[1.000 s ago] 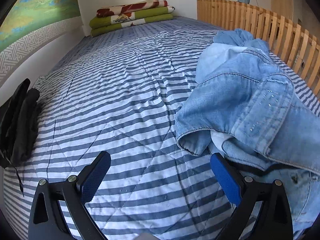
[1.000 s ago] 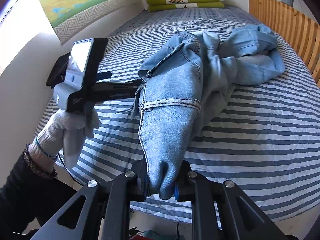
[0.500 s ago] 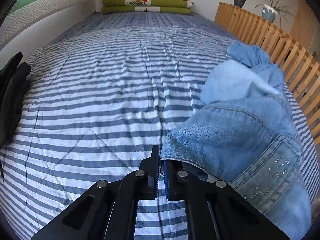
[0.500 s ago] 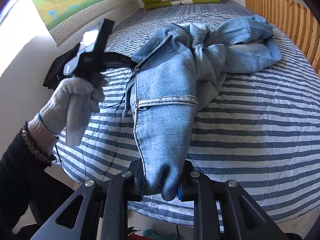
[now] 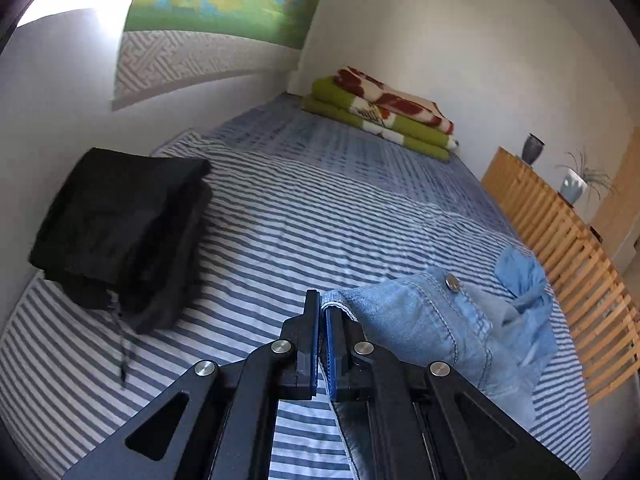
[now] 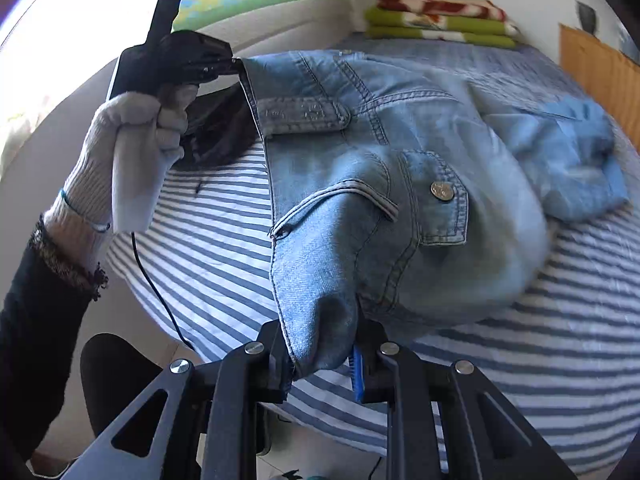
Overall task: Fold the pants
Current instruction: 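Lift the denim jacket with the right tool and drag it across the bed, then raise the jacket with the right tool while the left tool grasps its other edge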
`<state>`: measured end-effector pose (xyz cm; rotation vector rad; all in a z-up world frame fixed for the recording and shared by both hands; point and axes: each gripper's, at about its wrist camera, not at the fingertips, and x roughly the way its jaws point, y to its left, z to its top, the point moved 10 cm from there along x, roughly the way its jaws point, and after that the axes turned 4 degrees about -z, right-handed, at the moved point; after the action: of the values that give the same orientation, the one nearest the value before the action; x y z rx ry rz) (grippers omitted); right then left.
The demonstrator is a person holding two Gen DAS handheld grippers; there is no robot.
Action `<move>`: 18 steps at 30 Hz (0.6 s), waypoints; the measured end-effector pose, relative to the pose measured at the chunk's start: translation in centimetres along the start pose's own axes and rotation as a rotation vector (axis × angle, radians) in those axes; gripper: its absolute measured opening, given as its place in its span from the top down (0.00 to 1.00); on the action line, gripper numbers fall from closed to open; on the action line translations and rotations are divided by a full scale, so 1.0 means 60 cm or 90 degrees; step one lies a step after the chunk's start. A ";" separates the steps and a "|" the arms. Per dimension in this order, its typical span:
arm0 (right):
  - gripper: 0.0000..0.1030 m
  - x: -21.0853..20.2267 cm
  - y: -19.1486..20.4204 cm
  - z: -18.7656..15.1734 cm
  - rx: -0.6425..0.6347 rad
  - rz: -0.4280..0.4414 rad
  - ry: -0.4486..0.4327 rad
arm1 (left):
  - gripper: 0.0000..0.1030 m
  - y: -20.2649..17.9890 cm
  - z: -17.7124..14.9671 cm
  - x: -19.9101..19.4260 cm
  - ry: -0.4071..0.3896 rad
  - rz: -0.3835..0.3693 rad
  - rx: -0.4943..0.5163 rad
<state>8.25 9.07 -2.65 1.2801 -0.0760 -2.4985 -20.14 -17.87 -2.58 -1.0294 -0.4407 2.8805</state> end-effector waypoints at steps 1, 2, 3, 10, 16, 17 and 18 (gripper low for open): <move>0.81 0.008 0.032 0.012 -0.010 0.018 -0.003 | 0.98 0.026 0.009 -0.011 -0.008 0.015 -0.001; 0.81 0.014 0.058 0.019 -0.018 0.035 -0.003 | 0.98 0.060 0.018 -0.024 -0.016 0.036 -0.005; 0.81 0.022 0.084 0.023 -0.029 0.048 0.000 | 0.98 0.100 0.025 -0.035 -0.024 0.057 -0.018; 0.81 0.091 0.191 -0.025 -0.104 0.081 0.061 | 0.98 0.277 -0.003 -0.032 0.029 0.098 -0.098; 0.82 0.097 0.171 -0.029 -0.155 0.144 0.114 | 0.98 0.286 -0.035 -0.021 0.034 0.069 -0.113; 0.82 0.095 0.176 -0.026 -0.159 0.150 0.117 | 0.98 0.288 -0.029 -0.026 0.025 0.059 -0.126; 0.82 0.091 0.182 -0.020 -0.162 0.153 0.117 | 0.98 0.290 -0.020 -0.034 0.014 0.048 -0.141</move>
<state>9.20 -2.84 -5.46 1.3011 0.1210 -2.1025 -16.98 -34.54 -7.16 -1.1282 -0.7487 2.9333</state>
